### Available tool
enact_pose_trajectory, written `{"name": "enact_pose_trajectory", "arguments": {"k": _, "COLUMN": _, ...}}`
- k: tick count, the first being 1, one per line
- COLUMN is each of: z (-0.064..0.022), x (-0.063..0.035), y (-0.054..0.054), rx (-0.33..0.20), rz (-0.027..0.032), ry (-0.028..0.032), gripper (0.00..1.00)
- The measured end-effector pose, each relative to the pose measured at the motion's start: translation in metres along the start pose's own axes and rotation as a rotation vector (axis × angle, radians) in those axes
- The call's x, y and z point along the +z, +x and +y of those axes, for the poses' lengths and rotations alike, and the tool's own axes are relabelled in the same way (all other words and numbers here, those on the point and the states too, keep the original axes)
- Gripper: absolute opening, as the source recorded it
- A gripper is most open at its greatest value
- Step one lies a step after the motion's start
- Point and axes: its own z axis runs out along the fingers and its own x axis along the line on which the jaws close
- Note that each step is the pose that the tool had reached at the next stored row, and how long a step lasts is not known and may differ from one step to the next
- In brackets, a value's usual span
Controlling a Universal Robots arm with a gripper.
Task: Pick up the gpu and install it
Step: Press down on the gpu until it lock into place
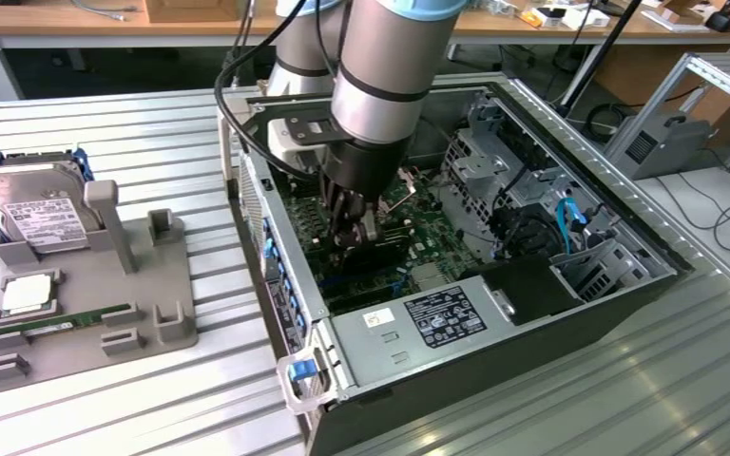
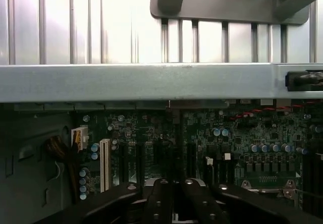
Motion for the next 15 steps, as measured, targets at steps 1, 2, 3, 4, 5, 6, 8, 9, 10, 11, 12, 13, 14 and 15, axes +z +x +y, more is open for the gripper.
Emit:
{"name": "enact_pose_trajectory", "arguments": {"k": 1, "z": 0.0000, "x": 0.0000, "y": -0.0022, "rx": 0.000, "rz": 0.0001, "ry": 0.0000, "gripper": 0.11}}
{"name": "enact_pose_trajectory", "arguments": {"k": 2, "z": 0.0000, "x": 0.0001, "y": -0.0031, "rx": 0.000, "rz": 0.0000, "ry": 0.0001, "gripper": 0.11}}
{"name": "enact_pose_trajectory", "arguments": {"k": 3, "z": 0.0000, "x": 0.0002, "y": -0.0039, "rx": 0.000, "rz": -0.0001, "ry": 0.0001, "gripper": 0.11}}
{"name": "enact_pose_trajectory", "arguments": {"k": 4, "z": 0.0000, "x": 0.0005, "y": -0.0047, "rx": 0.000, "rz": -0.0005, "ry": 0.0001, "gripper": 0.11}}
{"name": "enact_pose_trajectory", "arguments": {"k": 5, "z": 0.0000, "x": 0.0009, "y": -0.0053, "rx": 0.000, "rz": -0.0009, "ry": 0.0001, "gripper": 0.11}}
{"name": "enact_pose_trajectory", "arguments": {"k": 6, "z": -0.0001, "x": 0.0017, "y": -0.0069, "rx": 0.000, "rz": -0.0015, "ry": 0.0001, "gripper": 0.11}}
{"name": "enact_pose_trajectory", "arguments": {"k": 8, "z": -0.0002, "x": 0.0032, "y": -0.0092, "rx": 0.000, "rz": -0.0028, "ry": 0.0001, "gripper": 0.11}}
{"name": "enact_pose_trajectory", "arguments": {"k": 9, "z": -0.0002, "x": 0.0037, "y": -0.0092, "rx": 0.000, "rz": -0.0028, "ry": 0.0001, "gripper": 0.11}}
{"name": "enact_pose_trajectory", "arguments": {"k": 10, "z": -0.0002, "x": 0.0042, "y": -0.0092, "rx": 0.000, "rz": -0.0026, "ry": 0.0000, "gripper": 0.11}}
{"name": "enact_pose_trajectory", "arguments": {"k": 11, "z": -0.0002, "x": 0.0048, "y": -0.0092, "rx": 0.000, "rz": -0.0023, "ry": -0.0002, "gripper": 0.11}}
{"name": "enact_pose_trajectory", "arguments": {"k": 12, "z": -0.0003, "x": 0.0062, "y": -0.0091, "rx": 0.000, "rz": -0.0022, "ry": -0.0003, "gripper": 0.11}}
{"name": "enact_pose_trajectory", "arguments": {"k": 13, "z": -0.0004, "x": 0.0070, "y": -0.0091, "rx": 0.000, "rz": -0.0022, "ry": -0.0003, "gripper": 0.11}}
{"name": "enact_pose_trajectory", "arguments": {"k": 14, "z": -0.0003, "x": 0.0080, "y": -0.0088, "rx": 0.000, "rz": -0.0024, "ry": -0.0001, "gripper": 0.11}}
{"name": "enact_pose_trajectory", "arguments": {"k": 15, "z": -0.0001, "x": 0.0083, "y": -0.0081, "rx": 0.000, "rz": -0.0025, "ry": -0.0001, "gripper": 0.11}}
